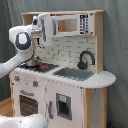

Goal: Play with the kitchen

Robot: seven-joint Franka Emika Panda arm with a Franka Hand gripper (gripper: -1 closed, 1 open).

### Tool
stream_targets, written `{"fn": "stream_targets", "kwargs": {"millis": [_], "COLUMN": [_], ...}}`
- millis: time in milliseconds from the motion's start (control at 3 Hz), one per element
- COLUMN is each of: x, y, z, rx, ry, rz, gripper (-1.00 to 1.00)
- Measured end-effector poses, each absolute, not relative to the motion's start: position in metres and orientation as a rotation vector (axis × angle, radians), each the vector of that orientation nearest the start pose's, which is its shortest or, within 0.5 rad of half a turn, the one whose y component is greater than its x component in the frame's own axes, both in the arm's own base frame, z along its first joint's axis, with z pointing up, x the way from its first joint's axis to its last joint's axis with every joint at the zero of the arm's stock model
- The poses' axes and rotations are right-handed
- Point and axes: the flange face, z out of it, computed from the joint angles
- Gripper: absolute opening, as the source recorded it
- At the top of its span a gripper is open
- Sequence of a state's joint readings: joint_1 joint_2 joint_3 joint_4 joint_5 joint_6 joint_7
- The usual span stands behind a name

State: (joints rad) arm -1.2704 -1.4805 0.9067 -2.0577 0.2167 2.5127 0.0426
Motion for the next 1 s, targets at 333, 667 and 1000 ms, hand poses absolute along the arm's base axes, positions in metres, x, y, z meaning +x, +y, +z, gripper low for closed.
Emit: {"fn": "stream_targets", "kwargs": {"millis": [333,667,1000], "x": [0.401,0.402,0.400], "y": [0.269,0.270,0.289], "z": [0.704,0.703,0.697], "rx": [1.600,1.600,1.609], "ry": [-0.021,-0.017,0.009], "rz": [1.322,1.325,1.382], "gripper": [-1.00,1.00,1.00]}}
